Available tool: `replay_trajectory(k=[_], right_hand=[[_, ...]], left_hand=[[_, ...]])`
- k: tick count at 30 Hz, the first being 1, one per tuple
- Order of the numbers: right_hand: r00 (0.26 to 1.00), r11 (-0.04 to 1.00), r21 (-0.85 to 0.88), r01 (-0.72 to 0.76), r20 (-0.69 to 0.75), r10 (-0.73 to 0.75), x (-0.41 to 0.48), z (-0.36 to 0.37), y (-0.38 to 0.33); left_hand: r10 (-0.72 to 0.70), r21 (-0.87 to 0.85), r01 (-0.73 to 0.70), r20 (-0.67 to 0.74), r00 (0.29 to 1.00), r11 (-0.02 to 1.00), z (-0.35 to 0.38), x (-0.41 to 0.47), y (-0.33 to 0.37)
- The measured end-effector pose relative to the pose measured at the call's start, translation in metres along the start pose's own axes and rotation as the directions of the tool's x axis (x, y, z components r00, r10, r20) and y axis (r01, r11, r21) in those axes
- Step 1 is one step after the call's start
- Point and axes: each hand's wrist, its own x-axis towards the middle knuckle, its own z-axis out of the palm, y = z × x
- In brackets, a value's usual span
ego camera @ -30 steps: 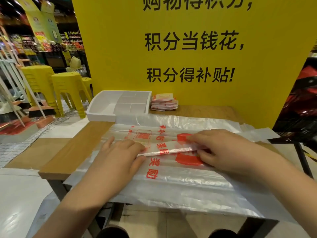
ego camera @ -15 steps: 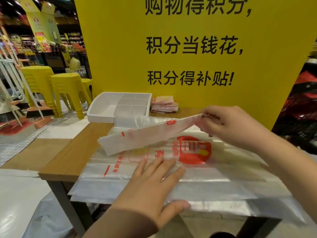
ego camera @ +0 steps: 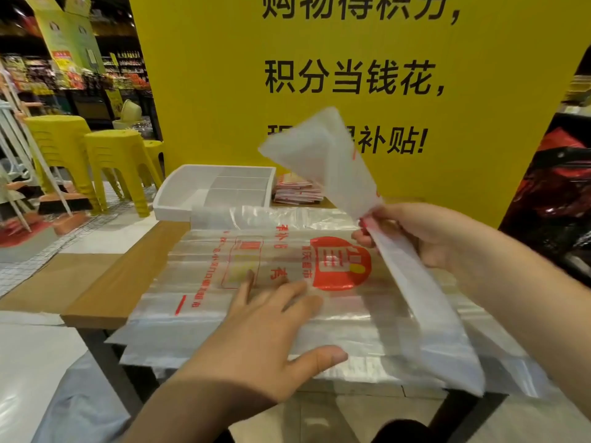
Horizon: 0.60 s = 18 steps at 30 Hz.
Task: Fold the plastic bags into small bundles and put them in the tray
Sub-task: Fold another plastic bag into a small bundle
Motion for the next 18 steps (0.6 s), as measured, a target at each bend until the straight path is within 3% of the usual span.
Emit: replay_trajectory(k=[5,9,11,14,18], right_hand=[[0.986,0.975,0.176,-0.137,-0.071,0.151,0.007,0.010,0.029],[0.980,0.966,0.197,-0.165,-0.073,0.183,0.004,0.016,0.031],[0.978,0.964,0.199,-0.174,-0.079,0.193,0.003,0.016,0.031],[0.981,0.965,0.203,-0.163,-0.072,0.181,0.002,0.019,0.031],[0.990,0.996,0.005,-0.090,-0.110,0.090,0.001,0.025,0.035]], left_hand=[[0.104,-0.054,-0.114,-0.161,0.981,0.992,-0.005,0.001,0.011],[0.269,-0.097,-0.282,-0.131,0.954,0.954,-0.005,0.005,0.022],[0.248,-0.120,-0.267,-0.151,0.957,0.956,-0.004,0.005,0.024],[0.105,-0.243,-0.185,-0.308,0.946,0.952,-0.004,0.004,0.028],[0.184,-0.171,-0.275,-0.416,0.891,0.946,0.003,0.009,0.030]])
